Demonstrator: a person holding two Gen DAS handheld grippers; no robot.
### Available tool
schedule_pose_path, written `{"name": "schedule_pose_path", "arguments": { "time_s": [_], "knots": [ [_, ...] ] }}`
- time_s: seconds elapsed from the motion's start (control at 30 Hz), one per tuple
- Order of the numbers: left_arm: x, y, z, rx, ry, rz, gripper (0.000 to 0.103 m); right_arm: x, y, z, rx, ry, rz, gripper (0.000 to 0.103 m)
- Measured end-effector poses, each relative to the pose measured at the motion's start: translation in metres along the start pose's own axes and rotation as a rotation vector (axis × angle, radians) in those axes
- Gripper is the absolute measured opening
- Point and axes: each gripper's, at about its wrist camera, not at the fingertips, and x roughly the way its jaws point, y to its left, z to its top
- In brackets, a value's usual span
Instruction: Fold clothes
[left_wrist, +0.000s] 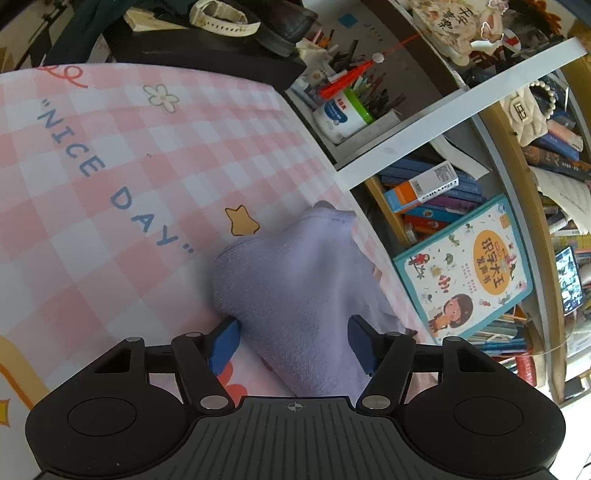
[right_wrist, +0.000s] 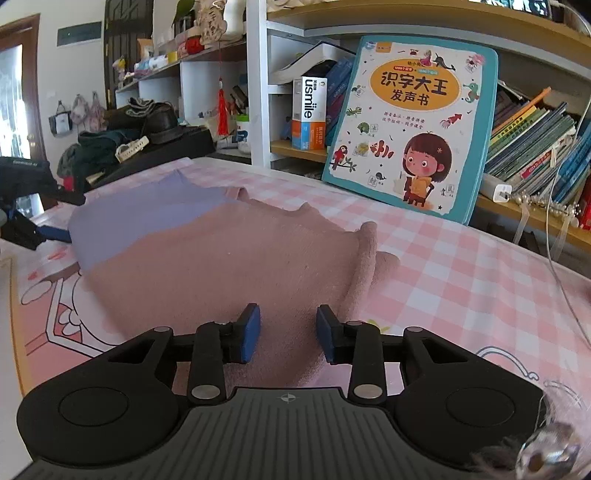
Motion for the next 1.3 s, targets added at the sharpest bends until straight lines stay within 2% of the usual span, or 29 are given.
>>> {"name": "schedule_pose_path", "arguments": {
  "time_s": [0.07, 0.13, 0.17, 0.23, 0.27, 0.33, 0.5, 0.57, 0.67, 0.8, 1.1, 1.3],
  "knots": [
    [0.001, -0.001, 0.000, 0.014, 0.002, 0.012, 0.055, 0.001, 0.001, 0.000, -0.006, 0.000, -0.005, 0.032],
    [0.002, 0.000, 0.000, 0.003, 0.017, 0.024, 0.029, 0.001, 0.001, 0.000, -0.007, 0.000, -0.005, 0.032],
    [0.003, 0.001, 0.000, -0.009, 0.028, 0.026, 0.025, 0.000, 0.002, 0.000, -0.007, 0.000, -0.005, 0.032],
    [-0.004, -0.007, -0.002, 0.017, -0.008, 0.003, 0.017, 0.000, 0.002, 0.000, -0.005, 0.000, -0.005, 0.032],
    [-0.007, -0.012, -0.003, 0.031, -0.027, -0.009, 0.017, 0.000, 0.002, 0.000, -0.003, 0.001, -0.005, 0.032],
    [-0.016, -0.035, -0.007, 0.160, -0.080, -0.026, 0.016, 0.001, 0.002, 0.000, 0.002, 0.001, -0.003, 0.032],
    [-0.016, -0.061, -0.013, 0.326, -0.122, -0.014, 0.018, 0.001, 0.000, 0.001, 0.012, 0.003, 0.004, 0.033],
    [-0.009, -0.046, -0.010, 0.235, -0.096, -0.009, 0.018, 0.001, 0.000, 0.001, 0.011, 0.003, 0.003, 0.033],
    [-0.003, -0.024, -0.005, 0.098, -0.058, -0.012, 0.024, 0.001, 0.000, 0.001, 0.010, 0.003, 0.002, 0.033],
    [0.003, -0.007, -0.005, 0.008, -0.037, 0.000, 0.030, 0.000, 0.001, 0.000, 0.012, 0.003, 0.003, 0.033],
    [0.022, 0.010, -0.005, -0.121, -0.037, -0.044, 0.030, 0.000, 0.001, 0.000, 0.014, 0.003, 0.003, 0.033],
    [0.027, 0.001, -0.005, -0.054, -0.048, -0.034, 0.028, 0.000, 0.001, 0.000, 0.013, 0.004, 0.004, 0.033]
  ]
}}
